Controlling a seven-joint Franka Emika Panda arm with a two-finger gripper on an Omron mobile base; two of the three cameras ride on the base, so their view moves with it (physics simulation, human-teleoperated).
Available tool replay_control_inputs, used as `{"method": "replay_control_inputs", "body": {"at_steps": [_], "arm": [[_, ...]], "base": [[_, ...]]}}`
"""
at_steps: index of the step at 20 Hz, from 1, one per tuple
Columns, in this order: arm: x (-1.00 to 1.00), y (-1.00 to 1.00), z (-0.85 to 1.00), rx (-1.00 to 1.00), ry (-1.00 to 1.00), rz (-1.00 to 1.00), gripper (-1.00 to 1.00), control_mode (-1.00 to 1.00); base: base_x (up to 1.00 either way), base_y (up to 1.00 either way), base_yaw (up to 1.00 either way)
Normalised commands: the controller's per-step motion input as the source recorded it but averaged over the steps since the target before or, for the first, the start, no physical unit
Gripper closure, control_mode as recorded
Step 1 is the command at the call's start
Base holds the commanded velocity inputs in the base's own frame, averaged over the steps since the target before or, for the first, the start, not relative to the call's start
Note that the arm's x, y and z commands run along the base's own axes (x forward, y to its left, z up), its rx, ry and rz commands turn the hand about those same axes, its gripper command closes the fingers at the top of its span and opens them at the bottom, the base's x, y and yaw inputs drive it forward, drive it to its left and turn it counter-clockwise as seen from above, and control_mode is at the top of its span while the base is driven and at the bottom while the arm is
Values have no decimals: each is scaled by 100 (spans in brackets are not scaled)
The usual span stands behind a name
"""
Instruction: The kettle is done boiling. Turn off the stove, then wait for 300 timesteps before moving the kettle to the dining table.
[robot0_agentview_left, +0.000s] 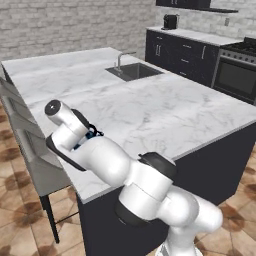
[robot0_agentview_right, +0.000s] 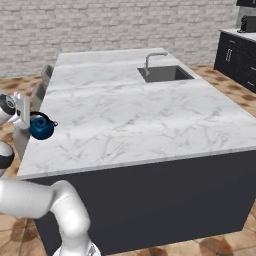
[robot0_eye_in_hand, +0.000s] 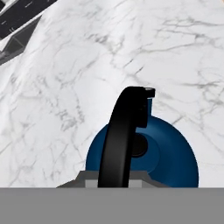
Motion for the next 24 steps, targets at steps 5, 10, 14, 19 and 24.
{"method": "replay_control_inputs", "body": {"at_steps": [5, 10, 14, 19, 24], "arm": [[37, 0, -19, -1, 6, 0, 100, -100], [35, 0, -19, -1, 2, 0, 100, -100], [27, 0, -18, -2, 0, -1, 100, -100], [19, 0, -24, -4, 0, -2, 100, -100], [13, 0, -20, -5, 0, -2, 100, -100]], "base": [[0, 0, 0], [0, 0, 0], [0, 0, 0], [0, 0, 0], [0, 0, 0]]}}
